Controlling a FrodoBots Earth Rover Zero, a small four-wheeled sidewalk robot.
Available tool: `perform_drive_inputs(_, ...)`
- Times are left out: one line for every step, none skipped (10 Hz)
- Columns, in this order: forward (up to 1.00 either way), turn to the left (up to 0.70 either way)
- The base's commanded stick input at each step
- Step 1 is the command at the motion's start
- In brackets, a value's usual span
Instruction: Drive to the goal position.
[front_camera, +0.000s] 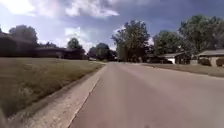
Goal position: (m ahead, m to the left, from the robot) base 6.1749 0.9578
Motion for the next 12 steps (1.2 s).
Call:
perform_drive_inputs(1.0, 0.0)
perform_drive_inputs(1.0, 0.0)
perform_drive_inputs(1.0, 0.0)
perform_drive_inputs(1.0, 0.0)
perform_drive_inputs(1.0, 0.0)
perform_drive_inputs(1.0, 0.0)
perform_drive_inputs(1.0, 0.0)
perform_drive_inputs(1.0, 0.0)
perform_drive_inputs(1.0, 0.0)
perform_drive_inputs(1.0, -0.11)
perform_drive_inputs(1.0, 0.0)
perform_drive_inputs(1.0, 0.0)
